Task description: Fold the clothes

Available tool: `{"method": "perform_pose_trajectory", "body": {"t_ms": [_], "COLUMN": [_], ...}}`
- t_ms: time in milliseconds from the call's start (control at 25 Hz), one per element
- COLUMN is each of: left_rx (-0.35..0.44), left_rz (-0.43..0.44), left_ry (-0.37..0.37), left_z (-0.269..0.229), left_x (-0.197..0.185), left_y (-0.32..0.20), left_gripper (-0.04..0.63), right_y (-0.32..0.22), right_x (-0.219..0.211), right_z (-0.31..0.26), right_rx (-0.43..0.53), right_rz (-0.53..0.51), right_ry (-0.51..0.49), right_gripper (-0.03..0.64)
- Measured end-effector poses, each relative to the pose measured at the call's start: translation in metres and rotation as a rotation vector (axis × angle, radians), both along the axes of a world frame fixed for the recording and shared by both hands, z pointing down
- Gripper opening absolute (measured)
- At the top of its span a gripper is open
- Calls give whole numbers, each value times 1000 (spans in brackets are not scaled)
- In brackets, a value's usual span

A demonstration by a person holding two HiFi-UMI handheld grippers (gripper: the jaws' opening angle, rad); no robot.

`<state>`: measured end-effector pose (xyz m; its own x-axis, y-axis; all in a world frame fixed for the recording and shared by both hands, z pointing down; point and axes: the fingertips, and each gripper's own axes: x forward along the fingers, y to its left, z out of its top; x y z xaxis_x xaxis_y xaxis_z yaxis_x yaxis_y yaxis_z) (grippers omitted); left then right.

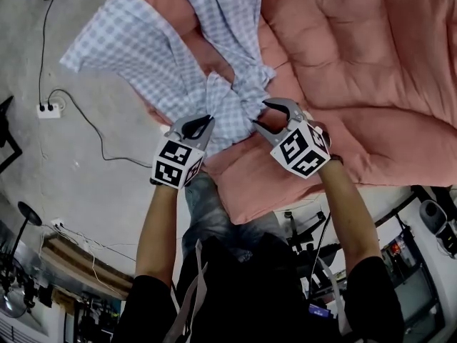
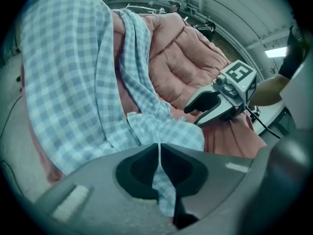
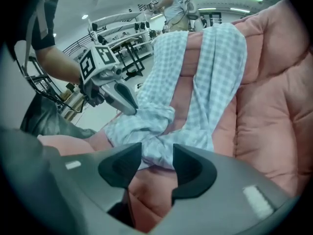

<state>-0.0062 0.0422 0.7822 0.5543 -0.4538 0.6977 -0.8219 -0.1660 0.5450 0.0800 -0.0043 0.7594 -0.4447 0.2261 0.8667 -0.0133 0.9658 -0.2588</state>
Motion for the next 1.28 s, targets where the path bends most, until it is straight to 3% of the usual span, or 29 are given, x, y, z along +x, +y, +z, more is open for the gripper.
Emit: {"method": "perform_pose_trajectory", "body": {"t_ms": [240, 520, 800, 960, 1120, 1240, 1280], "left_rx": [16, -52, -85, -97, -92, -104, -109], "left_rz": [10, -136, -230, -285, -306, -313, -315], "left_ry": [-43, -59, -13, 21, 27, 33, 34], "left_z": [-25, -34, -31, -31, -30, -28, -27], "left_x": [-21, -39, -14, -4, -11, -12, -12], "left_y": [40, 113, 147, 153, 164, 170, 172], "left_gripper": [21, 22, 23, 23, 23, 23, 23], "right_y": [-2, -3, 12, 25, 31, 33, 34], "right_x": [-9, -33, -75, -77, -78, -72, -71], "right_z": [8, 9, -8, 19, 49, 62, 64], "right_rx": [19, 49, 71, 101, 117, 95, 96], "right_rz": [-46, -141, -248, -384, -393, -389, -390], "right_ry": [23, 23, -52, 24, 117, 181, 183], "right_gripper": [181, 160, 160, 206, 204, 170, 105]}}
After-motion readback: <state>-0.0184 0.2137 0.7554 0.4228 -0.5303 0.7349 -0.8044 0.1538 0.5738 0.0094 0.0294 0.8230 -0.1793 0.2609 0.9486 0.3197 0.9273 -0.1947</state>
